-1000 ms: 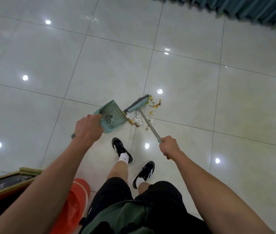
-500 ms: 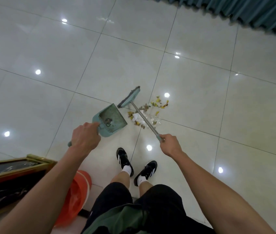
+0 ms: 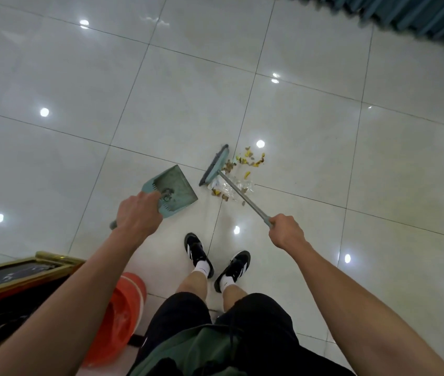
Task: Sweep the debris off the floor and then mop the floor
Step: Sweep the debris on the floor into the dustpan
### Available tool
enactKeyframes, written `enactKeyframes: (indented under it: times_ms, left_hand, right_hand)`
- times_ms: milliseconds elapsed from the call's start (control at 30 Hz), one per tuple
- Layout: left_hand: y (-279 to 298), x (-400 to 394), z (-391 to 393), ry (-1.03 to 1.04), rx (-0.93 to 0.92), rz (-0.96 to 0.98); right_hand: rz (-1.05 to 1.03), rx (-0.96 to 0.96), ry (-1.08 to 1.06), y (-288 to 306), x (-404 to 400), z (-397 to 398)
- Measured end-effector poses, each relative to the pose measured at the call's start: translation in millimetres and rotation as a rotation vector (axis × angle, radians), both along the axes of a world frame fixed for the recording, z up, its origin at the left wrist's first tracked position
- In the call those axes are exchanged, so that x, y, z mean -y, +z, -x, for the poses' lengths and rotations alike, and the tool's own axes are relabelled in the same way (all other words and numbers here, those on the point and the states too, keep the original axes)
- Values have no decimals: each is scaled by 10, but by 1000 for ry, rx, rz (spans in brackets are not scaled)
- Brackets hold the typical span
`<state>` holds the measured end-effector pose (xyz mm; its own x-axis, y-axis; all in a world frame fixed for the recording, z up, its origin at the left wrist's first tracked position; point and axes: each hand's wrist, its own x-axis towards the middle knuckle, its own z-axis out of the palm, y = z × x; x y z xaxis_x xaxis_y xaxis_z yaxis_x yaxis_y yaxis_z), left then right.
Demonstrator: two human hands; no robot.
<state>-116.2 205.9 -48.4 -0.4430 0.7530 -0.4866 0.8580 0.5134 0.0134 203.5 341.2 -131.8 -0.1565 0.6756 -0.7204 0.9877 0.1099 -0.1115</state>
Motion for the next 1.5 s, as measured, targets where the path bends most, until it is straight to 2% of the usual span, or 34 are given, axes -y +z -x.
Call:
enactKeyframes:
  times_ms: [167, 267, 467, 633, 733, 867, 1133, 1267, 1500]
  left_hand:
    - [-93, -156, -41, -28, 15, -3]
    - [-152, -226, -98, -41, 32, 8]
    - [-210, -319, -140, -74, 33, 10]
    - [-196, -408, -175, -109, 32, 4]
    - [-187, -454, -262, -140, 27, 7]
    - [-177, -523, -396, -188, 30, 7]
    - [-204, -516, -444, -203, 28, 18]
    - [-251, -444, -357, -199, 43, 20]
    - [-358, -341, -158, -140, 71, -18]
  right_hand:
    - [-36, -89, -94, 39, 10, -277]
    - [-99, -54, -80, 26, 125, -443]
    - [-21, -103, -313, -2, 73, -356]
    - [-110, 12, -229, -22, 52, -280]
    - [-178, 15, -236, -71, 178, -334]
    - [-59, -70, -492, -130, 243, -240]
    - [-126, -58, -520, -197, 214, -127]
    - [-132, -49, -465, -192, -15, -35]
    - [-112, -4, -503, -186, -235, -20]
